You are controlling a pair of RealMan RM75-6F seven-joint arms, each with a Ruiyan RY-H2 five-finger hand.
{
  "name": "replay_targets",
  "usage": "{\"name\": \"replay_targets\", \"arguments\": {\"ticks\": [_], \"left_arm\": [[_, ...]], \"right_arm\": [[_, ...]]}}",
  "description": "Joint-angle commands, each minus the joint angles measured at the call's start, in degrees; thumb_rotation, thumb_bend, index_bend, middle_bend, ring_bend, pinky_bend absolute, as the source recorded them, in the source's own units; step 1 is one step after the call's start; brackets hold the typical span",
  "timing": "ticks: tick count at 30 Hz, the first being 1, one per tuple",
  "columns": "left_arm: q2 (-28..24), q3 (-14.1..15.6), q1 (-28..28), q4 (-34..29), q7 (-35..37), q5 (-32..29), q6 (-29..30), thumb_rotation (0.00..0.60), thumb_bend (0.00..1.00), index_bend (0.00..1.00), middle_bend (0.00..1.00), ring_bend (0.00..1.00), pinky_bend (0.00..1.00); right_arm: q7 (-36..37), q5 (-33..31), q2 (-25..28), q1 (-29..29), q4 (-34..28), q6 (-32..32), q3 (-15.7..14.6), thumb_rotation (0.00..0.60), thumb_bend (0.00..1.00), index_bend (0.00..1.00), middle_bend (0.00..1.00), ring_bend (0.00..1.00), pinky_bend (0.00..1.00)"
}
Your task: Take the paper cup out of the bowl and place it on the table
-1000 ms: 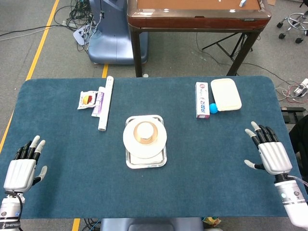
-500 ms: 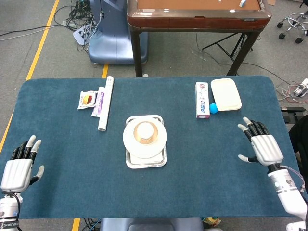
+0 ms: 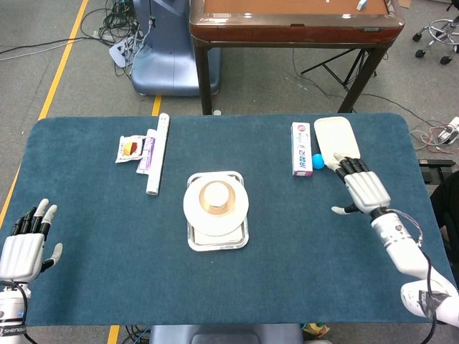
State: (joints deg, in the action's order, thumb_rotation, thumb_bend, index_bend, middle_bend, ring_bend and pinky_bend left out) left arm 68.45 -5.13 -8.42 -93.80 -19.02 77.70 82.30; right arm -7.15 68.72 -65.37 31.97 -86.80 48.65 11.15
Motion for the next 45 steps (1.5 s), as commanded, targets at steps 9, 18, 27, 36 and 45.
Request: {"name": "replay_targets", "arguments": {"ticks": [9,18,27,36,45], "left_arm": [[-0.4,0.4,0.5,-0.5,0.6,0.4,0.9,0.6,0.35,0.0,0.0,0.0,0.1],[-1.2,0.3,0.4,-1.2,1.5,0.0,0.1,0.6,0.35,0.0,0.0,0.0,0.1],[-1.7,0.5,0.6,-1.1,2.7,0.3,0.2,0.6,0.35,0.0,0.0,0.0,0.1],[-2.2,0.8,0.4,-1.5,3.7,0.6,-0.4,0.6,0.35,0.0,0.0,0.0,0.1],[-3.1,0.8,0.5,-1.7,5.5,1.0,-0.5,0.6,0.35,0.0,0.0,0.0,0.1]], "right_arm": [[-3.1,-4.1,-4.1,8.1,2.3,-6.8,1.8,0.6,0.16,0.0,0.0,0.0,0.0],[-2.4,-5.7,-8.5,14.7,4.6,-12.4,2.7,0.6,0.16,0.0,0.0,0.0,0.0],[-4.8,-9.5,-12.2,20.8,6.3,-15.1,2.9,0.6,0.16,0.0,0.0,0.0,0.0],[-5.4,-13.6,-16.1,25.9,9.9,-17.7,2.5,0.6,0.16,0.0,0.0,0.0,0.0],[-6.2,-17.1,-20.9,30.8,14.6,-19.5,2.0,0.6,0.16,0.0,0.0,0.0,0.0]]}}
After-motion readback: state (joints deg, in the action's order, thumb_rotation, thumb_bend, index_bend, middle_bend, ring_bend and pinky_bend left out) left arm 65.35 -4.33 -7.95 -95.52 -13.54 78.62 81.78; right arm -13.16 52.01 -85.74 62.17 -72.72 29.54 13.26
